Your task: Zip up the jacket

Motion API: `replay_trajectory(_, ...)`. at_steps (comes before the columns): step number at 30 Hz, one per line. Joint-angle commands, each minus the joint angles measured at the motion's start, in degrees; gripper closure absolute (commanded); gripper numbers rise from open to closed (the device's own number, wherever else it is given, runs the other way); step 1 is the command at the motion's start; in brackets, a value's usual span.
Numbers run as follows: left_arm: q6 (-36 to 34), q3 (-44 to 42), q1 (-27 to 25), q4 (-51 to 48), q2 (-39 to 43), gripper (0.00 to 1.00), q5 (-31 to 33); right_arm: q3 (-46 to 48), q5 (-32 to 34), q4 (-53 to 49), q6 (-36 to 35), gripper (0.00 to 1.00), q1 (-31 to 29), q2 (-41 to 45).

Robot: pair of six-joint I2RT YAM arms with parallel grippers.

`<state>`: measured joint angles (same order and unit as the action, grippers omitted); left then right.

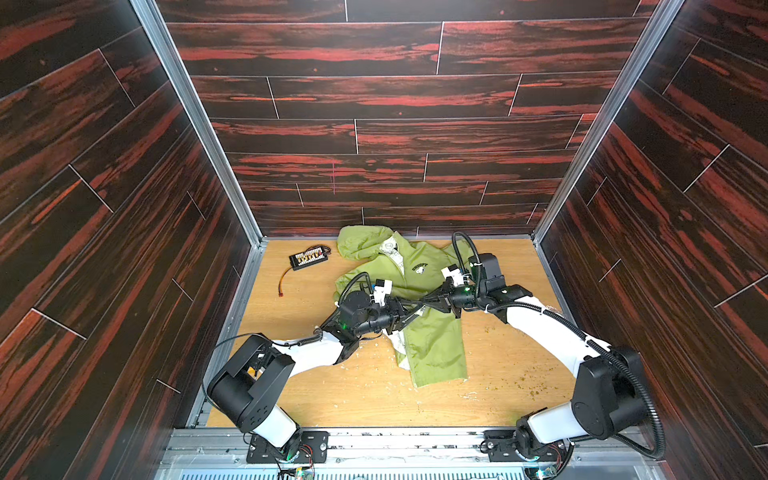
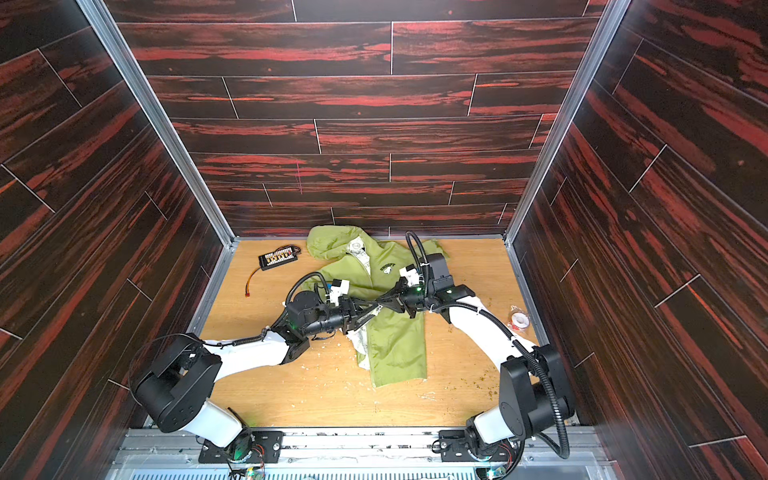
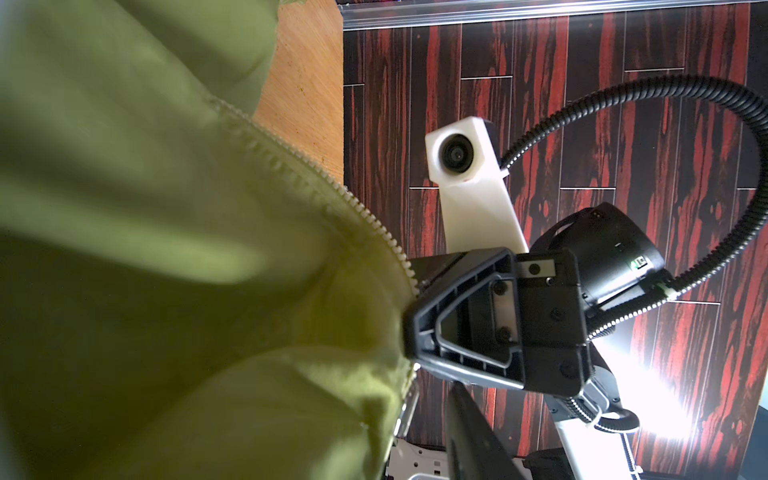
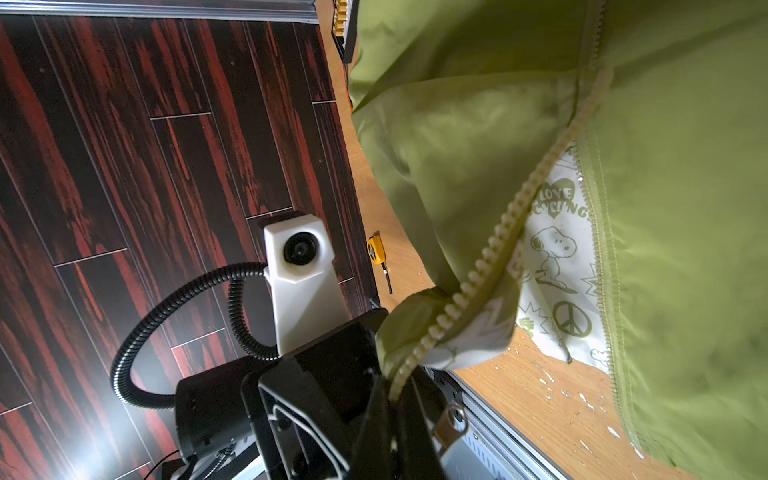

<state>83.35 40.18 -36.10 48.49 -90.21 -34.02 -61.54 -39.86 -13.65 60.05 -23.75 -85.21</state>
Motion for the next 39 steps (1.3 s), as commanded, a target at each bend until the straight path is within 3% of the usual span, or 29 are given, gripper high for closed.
replay_trajectory(1,-0.8,-0.6,-0.2,0.6,2.3,0.60,0.3,-1.3,-0.4,-2.1,-1.1,1.00,0.1,-0.3)
replay_trajectory(9,-0.8,-1.0,-0.1,0.6,2.1,0.73,0.3,-1.0,-0.7,-2.8,-1.4,1.00,0.9,0.2)
replay_trajectory(14,-0.7,-1.6,-0.1,0.6,1.8,0.65,0.8,-0.6,-0.9,-3.2,-1.6,1.00,1.5,0.8)
replay_trajectory(19,-0.7,-1.0,0.0,0.8,1.5,0.65,0.6,-0.3,-1.2,-3.2,-1.7,1.00,1.5,1.0)
replay_trajectory(29,-0.2,0.9,0.0,2.8,0.2,0.81,-1.5,-0.7,-1.9,-3.1,-1.6,1.00,1.5,0.3)
replay_trajectory(39,0.0,1.3,-0.1,3.1,-0.6,0.83,-2.1,-0.7,-2.5,-3.2,-2.0,1.00,1.9,0.1)
